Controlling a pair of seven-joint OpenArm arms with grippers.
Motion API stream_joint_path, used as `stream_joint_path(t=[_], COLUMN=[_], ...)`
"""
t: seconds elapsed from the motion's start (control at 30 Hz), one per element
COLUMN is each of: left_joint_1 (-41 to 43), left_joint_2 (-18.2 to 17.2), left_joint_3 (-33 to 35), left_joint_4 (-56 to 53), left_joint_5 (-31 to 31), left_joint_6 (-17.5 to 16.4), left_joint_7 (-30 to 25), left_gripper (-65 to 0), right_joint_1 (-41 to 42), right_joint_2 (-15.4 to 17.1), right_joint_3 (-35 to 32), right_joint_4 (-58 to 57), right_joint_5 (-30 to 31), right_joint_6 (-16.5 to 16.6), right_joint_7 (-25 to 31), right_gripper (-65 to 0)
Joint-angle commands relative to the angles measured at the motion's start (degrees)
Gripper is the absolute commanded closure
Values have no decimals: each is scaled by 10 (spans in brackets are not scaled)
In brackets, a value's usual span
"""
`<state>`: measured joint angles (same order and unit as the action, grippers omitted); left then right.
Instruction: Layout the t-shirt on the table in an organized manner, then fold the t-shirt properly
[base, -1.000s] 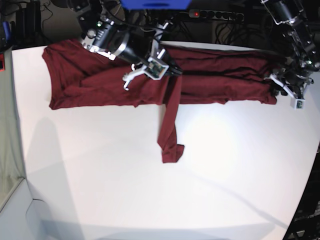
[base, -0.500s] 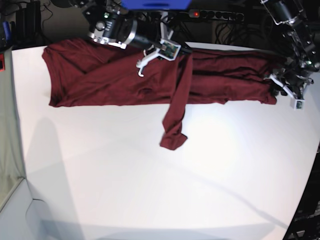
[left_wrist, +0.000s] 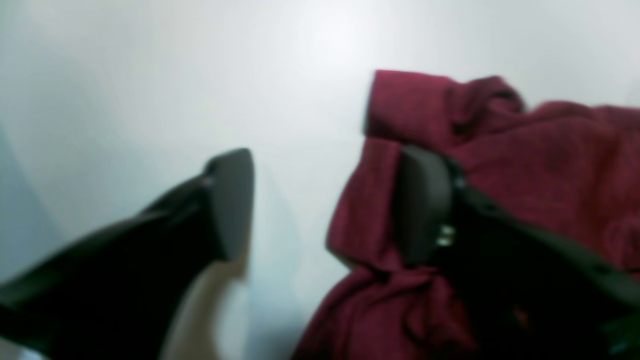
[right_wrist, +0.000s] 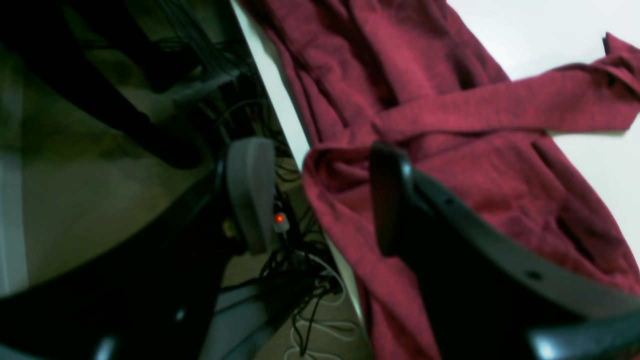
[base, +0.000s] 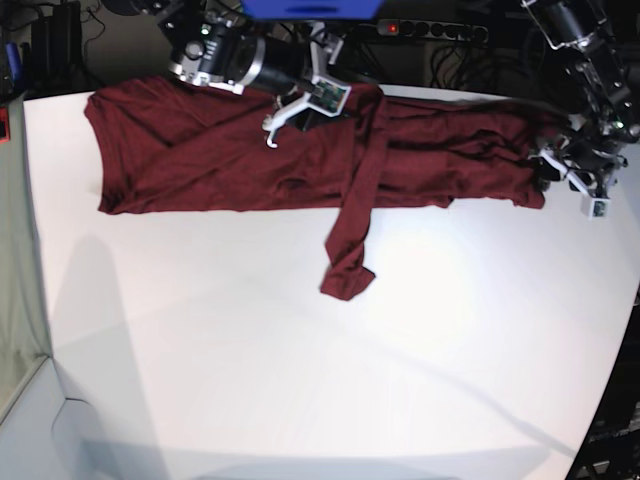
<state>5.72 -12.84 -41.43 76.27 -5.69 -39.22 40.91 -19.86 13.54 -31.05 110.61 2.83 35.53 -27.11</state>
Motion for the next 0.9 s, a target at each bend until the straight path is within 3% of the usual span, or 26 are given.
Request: stream_joint_path(t=[0.0, 0.07, 0.23, 0.5, 0.87], left_joint_1=[7, 9, 10, 5, -26], left_joint_2=[1, 1, 2, 15, 17], left_joint_3=[3, 3, 2, -107, -109], left_joint_4=[0, 18, 68, 105, 154], left_joint_5=[32, 32, 32, 34, 34], left_joint_6=[-8, -8, -8, -8, -8], left_joint_7=[47, 47, 48, 48, 47], left_gripper=[-481, -515, -519, -519, -519], right_joint_1=[0, 0, 0, 2, 6], right_joint_2=[0, -1, -1, -1, -1], right_joint_3=[8, 17, 21, 21, 21], right_joint_4=[10, 10, 10, 10, 9], right_joint_5=[8, 8, 8, 8, 8], right_joint_6=[0, 0, 0, 0, 0], right_joint_7=[14, 14, 14, 14, 14], right_gripper=[-314, -314, -314, -314, -314])
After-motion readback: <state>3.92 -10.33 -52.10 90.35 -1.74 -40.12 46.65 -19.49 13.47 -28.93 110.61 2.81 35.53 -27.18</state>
